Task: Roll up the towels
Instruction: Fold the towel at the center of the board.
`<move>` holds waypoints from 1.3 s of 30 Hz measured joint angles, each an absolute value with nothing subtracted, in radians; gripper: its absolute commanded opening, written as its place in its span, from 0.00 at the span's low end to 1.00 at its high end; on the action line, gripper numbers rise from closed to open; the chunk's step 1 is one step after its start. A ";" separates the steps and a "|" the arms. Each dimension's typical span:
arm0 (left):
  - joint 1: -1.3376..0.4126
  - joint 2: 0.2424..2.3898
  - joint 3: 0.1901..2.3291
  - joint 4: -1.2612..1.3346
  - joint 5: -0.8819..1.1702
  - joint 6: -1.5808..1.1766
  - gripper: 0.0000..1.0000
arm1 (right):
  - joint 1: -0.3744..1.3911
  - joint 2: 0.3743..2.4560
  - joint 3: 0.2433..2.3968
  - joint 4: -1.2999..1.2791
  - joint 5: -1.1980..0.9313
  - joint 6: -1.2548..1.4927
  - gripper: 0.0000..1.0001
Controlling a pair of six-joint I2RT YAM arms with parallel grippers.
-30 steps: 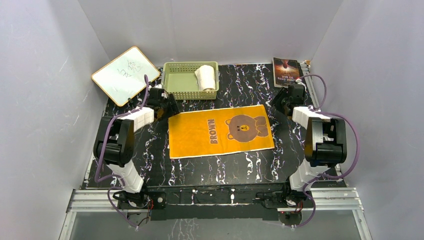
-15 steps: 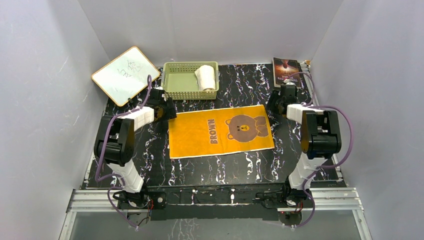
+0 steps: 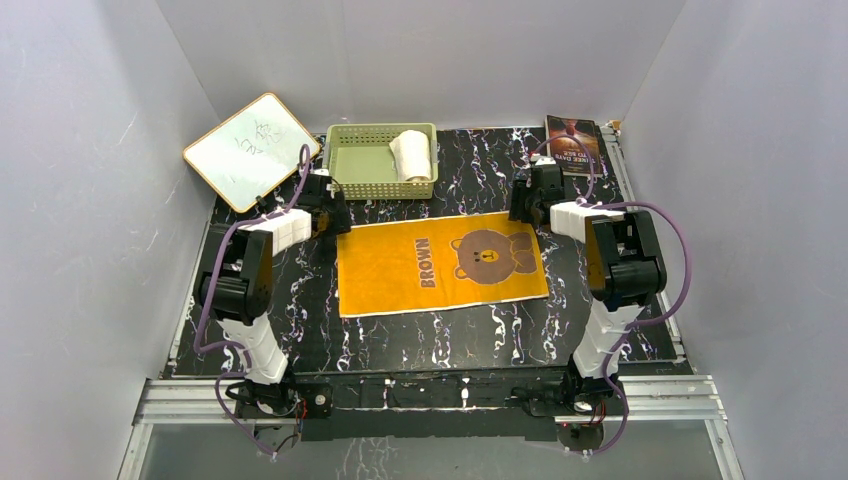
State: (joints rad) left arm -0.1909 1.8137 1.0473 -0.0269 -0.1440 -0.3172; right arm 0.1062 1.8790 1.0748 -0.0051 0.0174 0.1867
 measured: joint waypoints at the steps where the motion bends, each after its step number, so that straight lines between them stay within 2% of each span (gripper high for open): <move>1: -0.191 1.816 1.047 -0.025 -0.147 -0.314 0.46 | 0.106 1.880 1.075 -0.006 0.022 0.183 0.49; 3: -0.191 1.821 1.047 -0.020 -0.158 -0.307 0.32 | 0.107 1.882 1.077 -0.008 0.033 0.173 0.49; 4: -0.191 1.824 1.047 -0.018 -0.168 -0.301 0.30 | 0.107 1.883 1.077 -0.008 0.039 0.168 0.49; 10: -0.186 1.835 1.047 0.010 -0.169 -0.294 0.26 | 0.126 1.894 1.089 -0.015 0.103 0.142 0.50; 14: -0.188 1.841 1.048 0.027 -0.168 -0.288 0.19 | 0.143 1.908 1.111 -0.028 0.144 0.132 0.54; 17: -0.191 1.847 1.050 0.041 -0.167 -0.283 0.00 | 0.153 1.909 1.117 -0.036 0.164 0.132 0.56; 26: -0.193 1.848 1.040 0.078 -0.141 -0.257 0.00 | 0.217 1.974 1.228 -0.097 0.250 0.101 0.58; 39: -0.194 1.820 1.004 0.096 -0.111 -0.245 0.00 | 0.227 1.990 1.275 -0.112 0.148 0.075 0.60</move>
